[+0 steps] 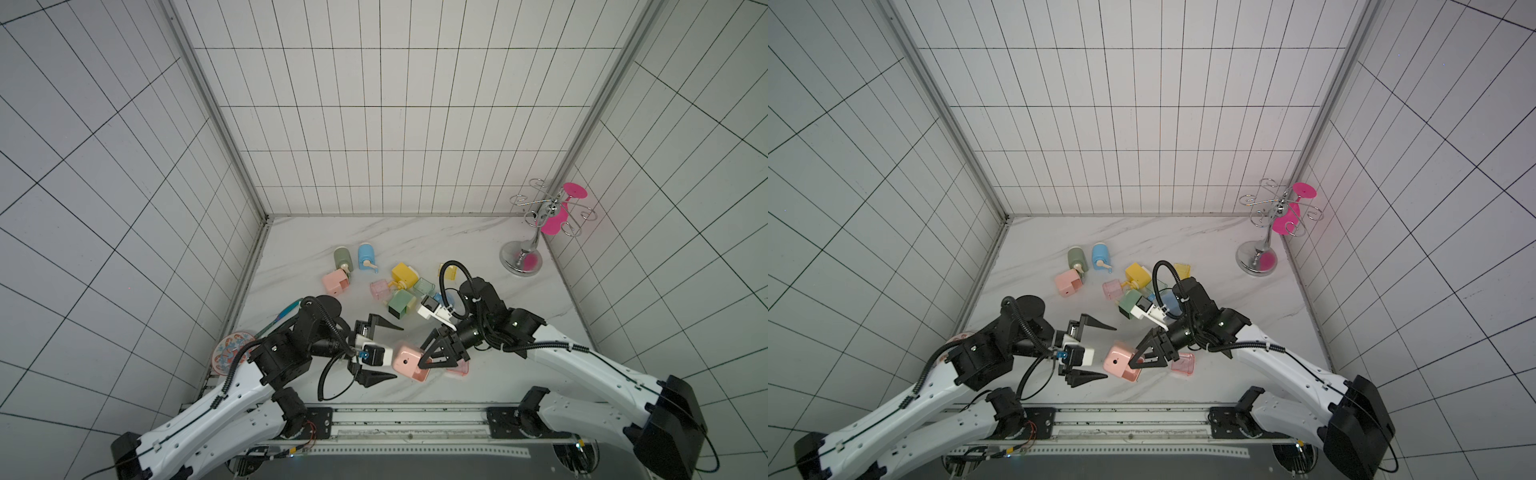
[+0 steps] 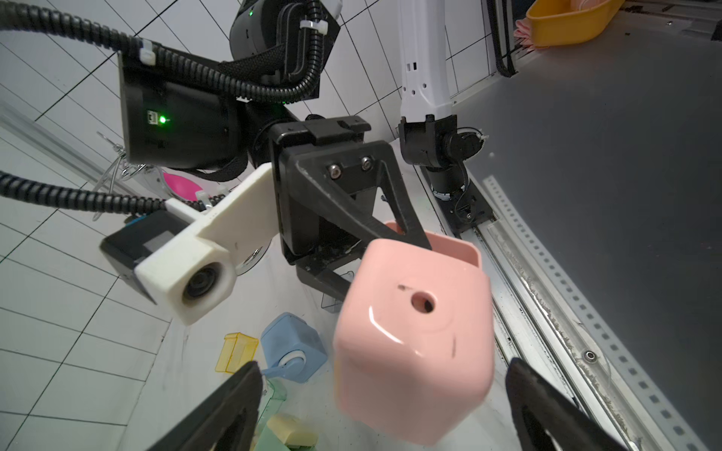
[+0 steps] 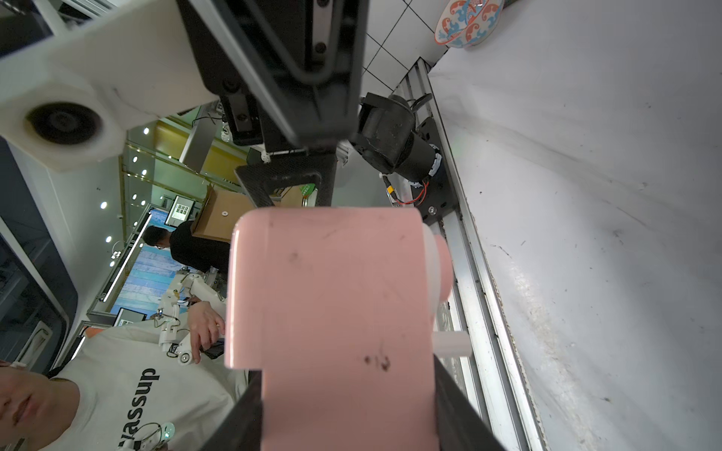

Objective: Put the tray back into the pencil sharpener
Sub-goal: Pick up the pencil sharpener from the center of the board.

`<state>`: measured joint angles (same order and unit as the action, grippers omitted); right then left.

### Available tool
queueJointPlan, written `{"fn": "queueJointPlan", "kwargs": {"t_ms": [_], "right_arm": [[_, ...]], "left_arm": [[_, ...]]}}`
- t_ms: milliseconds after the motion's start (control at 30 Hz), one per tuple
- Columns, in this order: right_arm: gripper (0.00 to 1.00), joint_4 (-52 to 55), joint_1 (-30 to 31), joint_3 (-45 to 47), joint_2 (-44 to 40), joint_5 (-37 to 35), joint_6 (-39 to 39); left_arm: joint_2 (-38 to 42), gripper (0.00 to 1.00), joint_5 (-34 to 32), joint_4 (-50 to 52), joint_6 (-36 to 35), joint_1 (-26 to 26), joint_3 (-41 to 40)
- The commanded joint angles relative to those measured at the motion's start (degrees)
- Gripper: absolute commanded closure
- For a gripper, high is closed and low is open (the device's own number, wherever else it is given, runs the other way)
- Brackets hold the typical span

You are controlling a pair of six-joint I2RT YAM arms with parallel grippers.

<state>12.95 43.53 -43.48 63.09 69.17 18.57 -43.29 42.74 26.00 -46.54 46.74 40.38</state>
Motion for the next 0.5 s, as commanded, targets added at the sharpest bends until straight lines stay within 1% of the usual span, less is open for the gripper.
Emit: {"fn": "queueJointPlan", "kwargs": {"t_ms": [0,67,100,167,200,267,333,367,467], "right_arm": [[1.00,-11.5,1.2,-1.0,0.6,4.2,5.3],[1.00,-14.5,1.5,-0.3,1.3,4.1,7.5],[1.00,-16.0,1.5,-0.1,1.7,4.0,8.3],[1.00,-19.7,1.6,0.5,2.4,4.1,10.6],[1.00,-23.0,1.6,1.0,2.9,4.1,12.7],[1.00,-24.5,1.4,1.2,3.7,3.7,13.7],[1.00,-24.7,1.1,1.8,3.7,2.4,13.5],[1.00,-25.2,0.9,2.1,3.6,2.1,13.8],[1.00,-25.3,-0.2,3.2,2.5,-0.5,14.1]], "left_arm": [[-0.5,0.07,3.2,-2.3,0.4,1.4,-1.6],[-0.6,0.21,3.2,-2.3,-0.1,1.5,-1.9],[-0.5,0.29,3.4,-2.8,0.0,1.5,-2.0],[-0.4,0.43,4.3,-5.4,1.2,1.7,-2.8],[-0.6,0.54,4.7,-6.1,1.4,1.8,-2.8],[-0.8,1.00,5.4,-7.4,1.4,1.9,-2.9],[-0.1,1.00,4.5,-8.6,1.3,1.8,-3.6],[0.6,1.00,3.1,-10.2,3.0,1.8,-4.3],[4.0,1.00,-3.8,-17.2,8.4,1.8,-8.0]]}}
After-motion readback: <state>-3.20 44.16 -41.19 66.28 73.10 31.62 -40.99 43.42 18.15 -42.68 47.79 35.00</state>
